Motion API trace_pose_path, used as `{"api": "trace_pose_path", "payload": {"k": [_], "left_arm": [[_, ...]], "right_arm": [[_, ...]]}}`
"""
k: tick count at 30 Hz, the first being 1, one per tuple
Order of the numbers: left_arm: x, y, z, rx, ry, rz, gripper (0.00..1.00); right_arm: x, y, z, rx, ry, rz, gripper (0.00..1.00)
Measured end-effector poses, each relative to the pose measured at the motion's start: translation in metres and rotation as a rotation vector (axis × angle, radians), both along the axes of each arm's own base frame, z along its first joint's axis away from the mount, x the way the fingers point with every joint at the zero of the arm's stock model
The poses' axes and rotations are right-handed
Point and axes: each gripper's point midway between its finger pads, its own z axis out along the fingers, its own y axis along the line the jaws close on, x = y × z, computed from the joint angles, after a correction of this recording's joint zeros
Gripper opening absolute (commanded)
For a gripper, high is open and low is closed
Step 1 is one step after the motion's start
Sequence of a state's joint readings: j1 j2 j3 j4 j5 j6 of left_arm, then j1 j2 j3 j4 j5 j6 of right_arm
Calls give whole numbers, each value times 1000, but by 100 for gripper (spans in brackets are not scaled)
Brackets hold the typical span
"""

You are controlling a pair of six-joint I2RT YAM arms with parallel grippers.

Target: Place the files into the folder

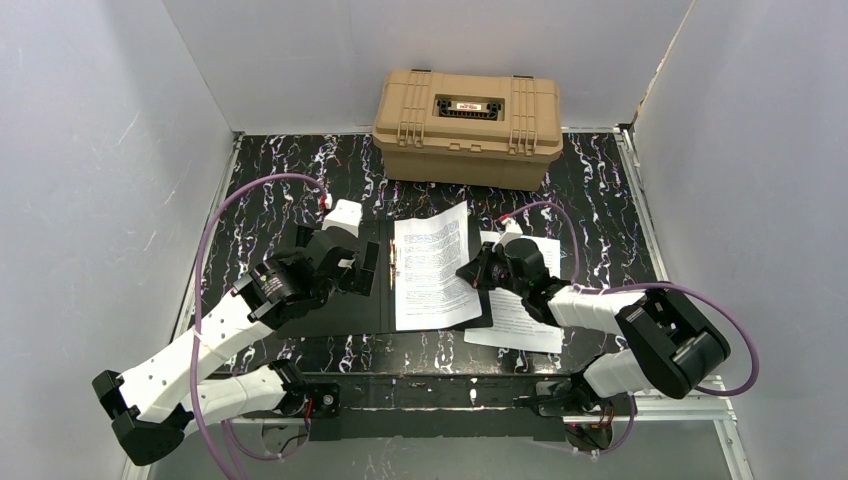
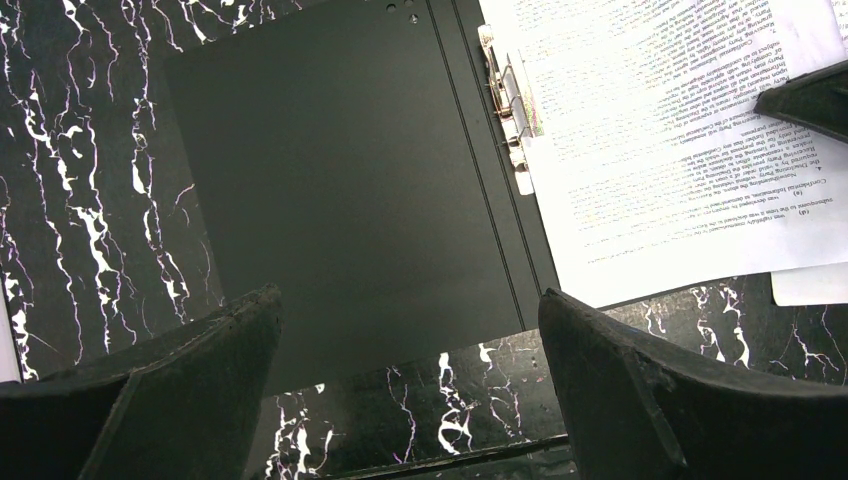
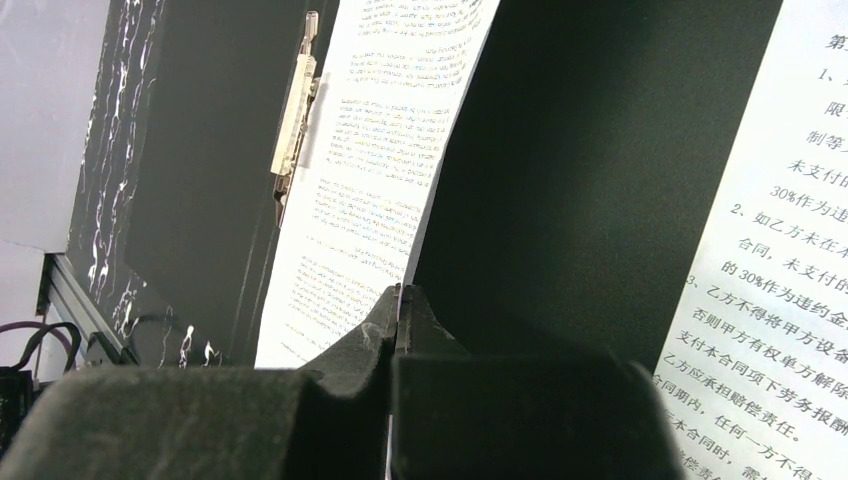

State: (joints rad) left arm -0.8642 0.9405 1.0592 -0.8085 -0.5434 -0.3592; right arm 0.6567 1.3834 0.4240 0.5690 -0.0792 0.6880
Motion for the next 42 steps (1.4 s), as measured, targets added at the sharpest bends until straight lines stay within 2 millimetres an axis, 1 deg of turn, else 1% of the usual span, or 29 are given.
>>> {"api": "trace_pose_path", "payload": {"k": [1, 3, 10, 14, 19, 24, 28, 35, 38, 42], "left_arm": [[0, 0, 0, 0, -1, 0, 98], [0, 0, 0, 0, 0, 0, 98], [0, 0, 0, 0, 0, 0, 98], [0, 0, 0, 0, 0, 0, 98], [0, 0, 0, 0, -1, 0, 98], [0, 0, 1, -1, -2, 0, 98], [0, 0, 1, -2, -2, 0, 98], [0, 0, 1, -2, -2, 0, 98], [0, 0, 1, -2, -2, 0, 98], [0, 0, 1, -2, -2, 0, 98]], "right_arm": [[0, 0, 0, 0, 1, 2, 1], [0, 0, 0, 1, 1, 3, 6], [0, 1, 1, 1, 2, 5, 42], [1, 0, 0, -12, 3, 5, 53], [2, -3, -4, -43, 10, -9, 70], [5, -11, -10, -98, 17, -33, 83], [6, -20, -12, -145, 15, -57, 86], [8, -37, -8, -221, -3, -103, 86], [9, -47, -2, -261, -18, -129, 87], [12, -67, 10, -340, -37, -197, 89]]}}
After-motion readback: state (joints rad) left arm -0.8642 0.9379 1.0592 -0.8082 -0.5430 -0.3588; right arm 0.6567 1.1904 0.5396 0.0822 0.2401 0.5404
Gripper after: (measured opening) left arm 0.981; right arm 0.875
